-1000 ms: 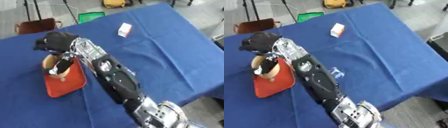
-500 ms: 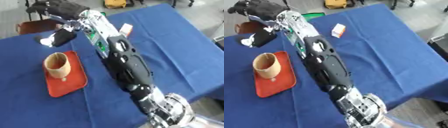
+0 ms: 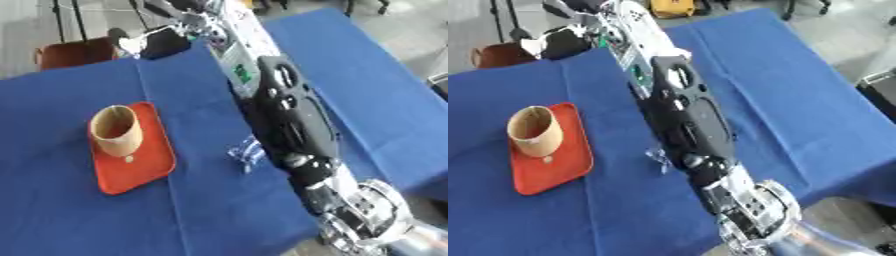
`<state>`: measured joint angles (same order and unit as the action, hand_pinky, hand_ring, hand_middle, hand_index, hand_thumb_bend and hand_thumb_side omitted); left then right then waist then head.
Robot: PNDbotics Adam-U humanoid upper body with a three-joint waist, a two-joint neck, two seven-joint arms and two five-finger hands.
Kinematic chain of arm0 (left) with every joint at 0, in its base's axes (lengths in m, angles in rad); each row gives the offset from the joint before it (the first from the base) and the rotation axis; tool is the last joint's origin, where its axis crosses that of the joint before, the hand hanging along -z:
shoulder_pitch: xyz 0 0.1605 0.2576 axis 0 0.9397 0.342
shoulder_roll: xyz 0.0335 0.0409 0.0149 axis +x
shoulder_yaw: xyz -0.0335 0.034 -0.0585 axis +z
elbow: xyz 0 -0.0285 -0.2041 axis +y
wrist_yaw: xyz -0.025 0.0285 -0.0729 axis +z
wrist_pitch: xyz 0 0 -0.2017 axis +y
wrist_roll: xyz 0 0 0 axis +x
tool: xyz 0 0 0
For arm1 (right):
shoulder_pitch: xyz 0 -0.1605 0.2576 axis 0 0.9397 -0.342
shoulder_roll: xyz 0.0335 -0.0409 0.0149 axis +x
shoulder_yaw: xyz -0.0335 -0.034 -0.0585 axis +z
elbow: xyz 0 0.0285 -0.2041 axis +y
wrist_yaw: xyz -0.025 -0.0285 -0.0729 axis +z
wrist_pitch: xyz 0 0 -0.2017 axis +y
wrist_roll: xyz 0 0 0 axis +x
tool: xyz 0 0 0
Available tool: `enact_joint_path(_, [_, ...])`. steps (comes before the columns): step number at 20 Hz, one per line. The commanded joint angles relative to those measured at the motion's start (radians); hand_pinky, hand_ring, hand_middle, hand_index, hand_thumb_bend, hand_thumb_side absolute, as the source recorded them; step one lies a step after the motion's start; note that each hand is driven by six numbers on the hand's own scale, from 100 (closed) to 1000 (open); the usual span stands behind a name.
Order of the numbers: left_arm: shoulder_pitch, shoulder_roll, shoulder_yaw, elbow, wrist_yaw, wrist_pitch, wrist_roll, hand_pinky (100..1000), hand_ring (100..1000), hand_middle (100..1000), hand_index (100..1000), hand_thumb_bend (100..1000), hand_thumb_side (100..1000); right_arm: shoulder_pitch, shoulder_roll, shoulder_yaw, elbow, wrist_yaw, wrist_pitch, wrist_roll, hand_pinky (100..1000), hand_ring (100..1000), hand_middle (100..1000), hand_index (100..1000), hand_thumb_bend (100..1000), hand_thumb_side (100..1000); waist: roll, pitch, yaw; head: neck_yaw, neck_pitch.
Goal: Pick up objects on the table and place them in the box.
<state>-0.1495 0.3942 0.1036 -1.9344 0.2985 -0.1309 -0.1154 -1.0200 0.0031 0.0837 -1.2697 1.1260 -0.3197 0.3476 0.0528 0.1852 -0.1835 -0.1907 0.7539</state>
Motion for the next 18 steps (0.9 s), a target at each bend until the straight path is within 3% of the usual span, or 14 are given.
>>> enact_joint_path(1, [-0.003,0.022,0.014,-0.014,-0.005,-0.002,0.006,744,790,776,902,351,1000,0.007,-0.072,-0.009,-0.036,-0.036,0.001,-0.015,826,779,854,951,185,519,-0.003,-0.020,-0.003,0.008,-0.015])
enact_joint_path(12, [-0.003,0.025,0.017,-0.015,-0.009,-0.002,0.009,743,789,774,903,352,1000,0.042,-0.250,-0.004,-0.007,-0.191,-0.023,0.019,832,783,846,939,114,512,-0.014,-0.013,-0.002,0.004,-0.005])
enact_joint_path(18, [-0.002,0.025,0.021,-0.015,-0.010,-0.002,0.011,743,789,774,903,353,1000,0.070,-0.290,-0.017,-0.013,-0.247,-0.018,0.032,823,776,839,928,100,515,-0.017,-0.011,0.000,0.012,-0.003])
